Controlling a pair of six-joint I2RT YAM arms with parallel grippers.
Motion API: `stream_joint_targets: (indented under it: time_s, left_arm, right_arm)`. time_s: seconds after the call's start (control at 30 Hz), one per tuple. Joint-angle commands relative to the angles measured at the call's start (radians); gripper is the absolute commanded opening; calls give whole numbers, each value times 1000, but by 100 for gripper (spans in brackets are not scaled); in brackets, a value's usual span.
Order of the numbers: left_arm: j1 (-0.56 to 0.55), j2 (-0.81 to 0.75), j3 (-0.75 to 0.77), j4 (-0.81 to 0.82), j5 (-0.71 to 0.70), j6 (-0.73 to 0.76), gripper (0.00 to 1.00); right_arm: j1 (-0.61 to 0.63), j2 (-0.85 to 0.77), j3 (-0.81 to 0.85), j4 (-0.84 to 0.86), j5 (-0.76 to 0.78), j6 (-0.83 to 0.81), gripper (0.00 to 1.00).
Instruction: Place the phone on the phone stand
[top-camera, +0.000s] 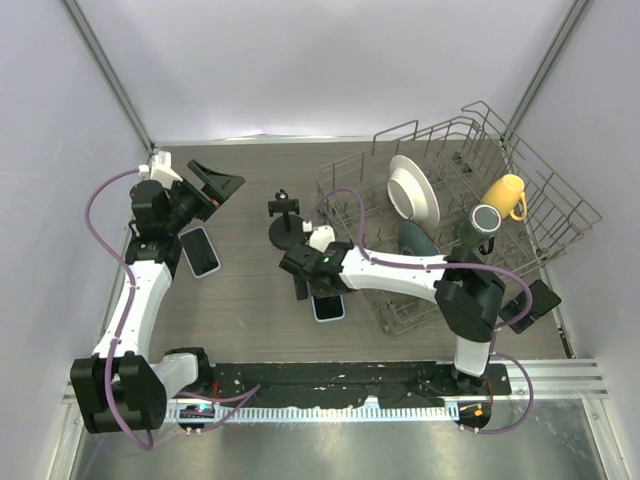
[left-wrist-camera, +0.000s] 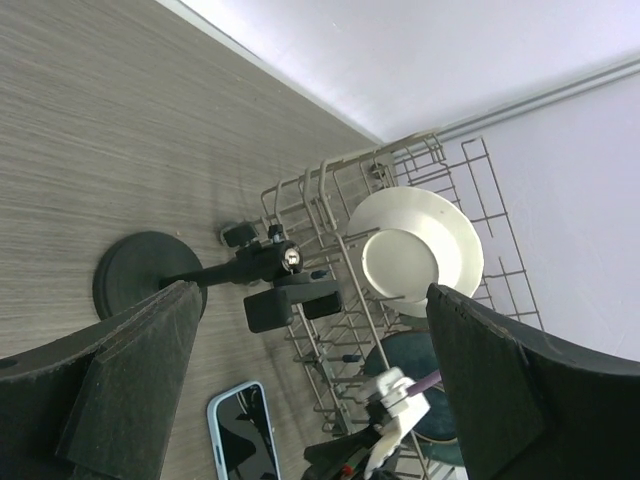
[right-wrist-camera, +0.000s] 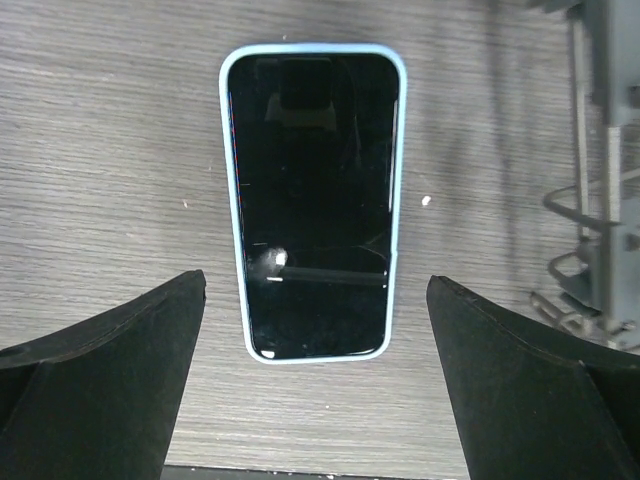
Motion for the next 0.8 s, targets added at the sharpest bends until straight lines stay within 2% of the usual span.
stream_joint_targets:
  time_s: [0.0,0.57,0.73,0.77]
  left_arm:
    - [16,-24,-7,68,20,-12,100]
    - [25,-15,-9,81,37,-18,100]
    - [30,-10,-12,88,41,-25,100]
    - [31,-10,-13,88,41,-26,100]
  right_arm:
    - [6,52,39,-1,-26,32,98]
    - [-31,95,-59,83,-83,-6,98]
    - [-32,109,-65,105,-97,-9,92]
    - [-31,110,-65,113,-104,-11,89]
